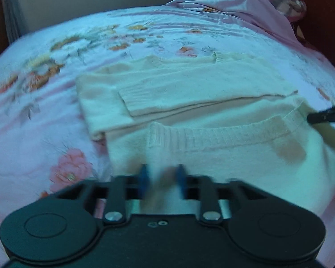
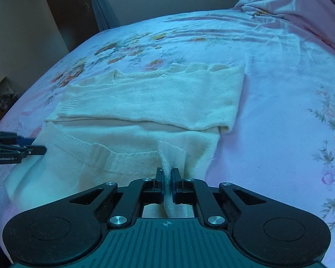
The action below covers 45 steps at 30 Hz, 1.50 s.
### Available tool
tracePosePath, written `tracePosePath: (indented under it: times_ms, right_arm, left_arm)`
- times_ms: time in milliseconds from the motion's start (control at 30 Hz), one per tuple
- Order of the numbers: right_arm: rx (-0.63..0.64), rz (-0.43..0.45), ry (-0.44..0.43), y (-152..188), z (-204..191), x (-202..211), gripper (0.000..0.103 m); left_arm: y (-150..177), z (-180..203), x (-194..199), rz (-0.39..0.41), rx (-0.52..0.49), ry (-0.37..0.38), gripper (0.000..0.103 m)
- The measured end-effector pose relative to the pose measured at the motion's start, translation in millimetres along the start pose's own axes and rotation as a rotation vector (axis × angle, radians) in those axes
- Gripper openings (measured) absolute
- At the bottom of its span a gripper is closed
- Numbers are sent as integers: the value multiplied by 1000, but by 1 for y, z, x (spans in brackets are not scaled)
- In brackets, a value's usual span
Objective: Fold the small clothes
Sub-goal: 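Grasp the sweater edge with both tools and fold it over the body, then open both tools and release the folded sweater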
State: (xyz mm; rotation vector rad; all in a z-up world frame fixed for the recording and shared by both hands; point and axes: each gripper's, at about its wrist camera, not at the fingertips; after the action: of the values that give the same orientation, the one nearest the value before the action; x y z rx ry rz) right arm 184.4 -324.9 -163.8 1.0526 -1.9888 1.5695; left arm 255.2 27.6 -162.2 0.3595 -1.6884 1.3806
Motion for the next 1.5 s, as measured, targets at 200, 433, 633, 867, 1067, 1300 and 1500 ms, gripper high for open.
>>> tracePosePath:
  times_ms: [200, 433, 633, 867, 1067, 1300, 1500]
  right_arm:
    - [-40, -21, 2, 1, 8, -8, 6]
    - [-67, 84, 1, -2, 6, 15, 2]
    - [-83, 234, -8, -35, 4, 49, 2]
    - [-98, 324, 16, -101, 15, 30, 2]
    - [-92, 244, 114, -143, 27, -44, 2]
    - [-40, 41, 233, -135, 36, -116, 3]
    - [-82, 192, 267, -132, 33, -73, 3]
  left_arm:
    - [5, 2, 4, 18, 34, 8, 5]
    - [1, 1, 27, 116, 111, 12, 3]
    - [-30, -11, 57, 260, 198, 5, 1]
    - [-92, -38, 38, 339, 288, -55, 1]
    - [-120, -45, -32, 238, 300, -128, 2]
    - [-103, -49, -81, 66, 301, -200, 21]
    - [-95, -46, -49, 86, 318, -255, 41]
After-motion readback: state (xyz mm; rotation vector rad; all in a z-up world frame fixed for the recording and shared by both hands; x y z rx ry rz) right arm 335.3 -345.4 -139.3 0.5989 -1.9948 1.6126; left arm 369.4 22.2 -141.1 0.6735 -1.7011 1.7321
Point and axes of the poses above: each gripper's, at about its wrist camera, not at the fingertips, and x roughly against the way its jaws point, z to its right, y to its underside
